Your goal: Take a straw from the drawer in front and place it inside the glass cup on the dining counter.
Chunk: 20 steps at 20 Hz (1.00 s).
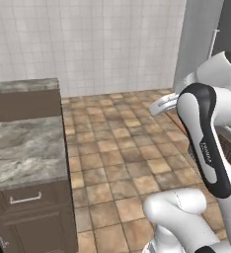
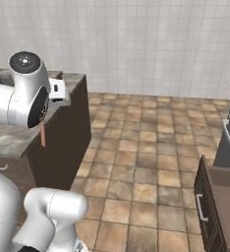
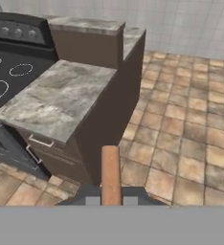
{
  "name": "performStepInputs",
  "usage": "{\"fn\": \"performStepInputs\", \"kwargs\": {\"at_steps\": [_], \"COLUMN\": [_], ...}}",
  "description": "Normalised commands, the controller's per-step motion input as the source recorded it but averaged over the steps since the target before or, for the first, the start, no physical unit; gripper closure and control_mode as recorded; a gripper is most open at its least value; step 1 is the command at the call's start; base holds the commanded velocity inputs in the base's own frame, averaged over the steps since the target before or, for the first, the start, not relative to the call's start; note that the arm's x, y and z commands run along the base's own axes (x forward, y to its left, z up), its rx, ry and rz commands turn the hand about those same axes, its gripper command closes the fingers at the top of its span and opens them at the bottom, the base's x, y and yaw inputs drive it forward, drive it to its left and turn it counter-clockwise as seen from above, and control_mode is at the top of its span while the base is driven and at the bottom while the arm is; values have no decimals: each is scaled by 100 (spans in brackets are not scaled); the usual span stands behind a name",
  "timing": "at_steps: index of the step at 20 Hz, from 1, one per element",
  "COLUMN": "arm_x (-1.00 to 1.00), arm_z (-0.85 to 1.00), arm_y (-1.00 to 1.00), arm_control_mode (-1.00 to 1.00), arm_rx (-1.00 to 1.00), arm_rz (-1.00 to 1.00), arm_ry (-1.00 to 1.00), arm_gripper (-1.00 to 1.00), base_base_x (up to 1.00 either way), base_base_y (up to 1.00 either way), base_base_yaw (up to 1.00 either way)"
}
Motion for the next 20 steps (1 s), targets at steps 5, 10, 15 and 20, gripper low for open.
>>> {"fn": "performStepInputs", "kwargs": {"at_steps": [5, 10, 15, 20], "arm_x": [0, 0, 0, 0], "arm_z": [0, 0, 0, 0], "arm_y": [0, 0, 0, 0], "arm_control_mode": [100, 100, 100, 100], "arm_rx": [0, 0, 0, 0], "arm_rz": [0, 0, 0, 0], "arm_ry": [0, 0, 0, 0], "arm_gripper": [100, 100, 100, 100], "base_base_x": [96, 99, 100, 100], "base_base_y": [4, 0, 5, 4], "base_base_yaw": [-27, -21, -15, -6]}}
